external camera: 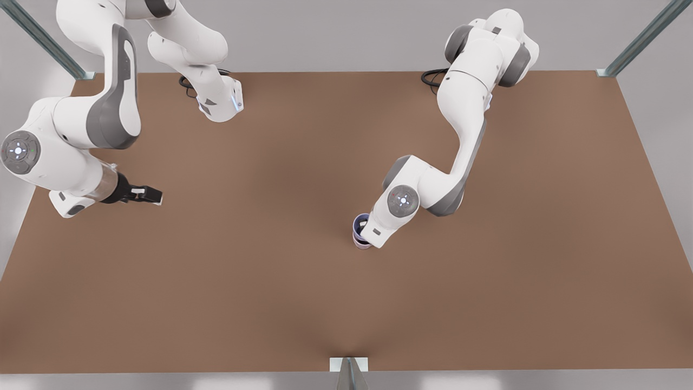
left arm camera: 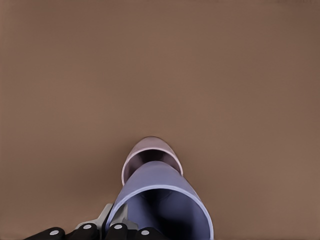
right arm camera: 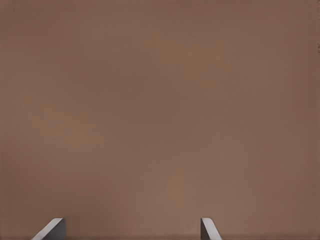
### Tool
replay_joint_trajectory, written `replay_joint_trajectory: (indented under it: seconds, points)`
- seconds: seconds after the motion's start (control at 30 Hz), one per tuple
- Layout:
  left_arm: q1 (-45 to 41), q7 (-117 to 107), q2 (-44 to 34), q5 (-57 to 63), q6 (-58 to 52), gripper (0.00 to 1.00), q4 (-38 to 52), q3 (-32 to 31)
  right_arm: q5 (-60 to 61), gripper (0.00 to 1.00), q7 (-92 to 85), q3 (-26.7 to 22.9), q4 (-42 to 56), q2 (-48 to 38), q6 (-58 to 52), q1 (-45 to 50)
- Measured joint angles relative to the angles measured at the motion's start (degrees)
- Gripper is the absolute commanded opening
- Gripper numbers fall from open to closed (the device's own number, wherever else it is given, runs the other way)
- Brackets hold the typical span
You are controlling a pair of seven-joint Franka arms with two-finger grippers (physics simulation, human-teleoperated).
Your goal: Stack the cups, with the pink cup at the bottom and the purple cup at the top
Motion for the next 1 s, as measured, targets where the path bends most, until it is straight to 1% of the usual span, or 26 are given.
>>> replay_joint_trajectory:
  seconds: [0.27, 0.3, 0.37, 0.4, 0.43, 0.47, 0.53, 0.57, 0.6, 0.63, 1.0]
  points:
    - [0.0, -1.53, 0.87, 0.16, 0.94, 0.22, -0.95, 0.0, 0.0, 1.0, 0.26, 0.0, 0.0, 0.0, 0.0, 0.06]
    - [0.0, -1.65, 0.99, 0.17, 1.12, 0.31, -1.02, 0.0, 0.0, 1.0, 0.28, 0.0, 0.0, 0.0, 0.0, 0.05]
    - [0.0, -1.85, 1.08, 0.2, 1.42, 0.44, -1.13, 0.0, 0.0, 1.0, 0.26, 0.0, 0.0, 0.0, 0.0, 0.03]
    - [0.0, -1.93, 1.1, 0.17, 1.57, 0.53, -1.15, 0.0, 0.0, 1.0, 0.24, 0.0, 0.0, 0.0, 0.0, -0.01]
    - [0.0, -1.99, 1.1, 0.12, 1.7, 0.65, -1.16, 0.0, 0.0, 1.0, 0.21, 0.0, -0.02, 0.0, -0.01, -0.03]
    - [0.0, -2.04, 1.11, 0.02, 1.84, 0.69, -1.17, 0.01, 0.0, 1.0, 0.19, 0.0, -0.06, -0.01, -0.01, -0.04]
    - [0.0, -2.18, 1.15, 0.03, 2.01, 0.72, -1.17, 0.01, 0.0, 1.0, 0.16, 0.0, -0.08, 0.0, -0.01, -0.04]
    - [0.0, -2.25, 1.16, 0.08, 2.06, 0.77, -1.17, 0.0, 0.0, 1.0, 0.14, 0.0, -0.06, 0.0, -0.01, -0.04]
    - [0.0, -2.33, 1.18, 0.1, 2.1, 0.84, -1.17, 0.0, 0.01, 1.0, 0.12, 0.0, -0.04, 0.0, -0.01, -0.03]
    - [0.0, -2.4, 1.19, 0.14, 2.15, 0.99, -1.34, 0.0, 0.01, 1.0, 0.11, 0.0, -0.05, 0.0, -0.01, -0.03]
    - [0.0, -2.93, 1.13, 0.25, 2.36, 1.0, -1.87, 0.0, 0.01, 1.0, 0.0, 0.12, 0.23, 0.15, 0.09, 0.07]
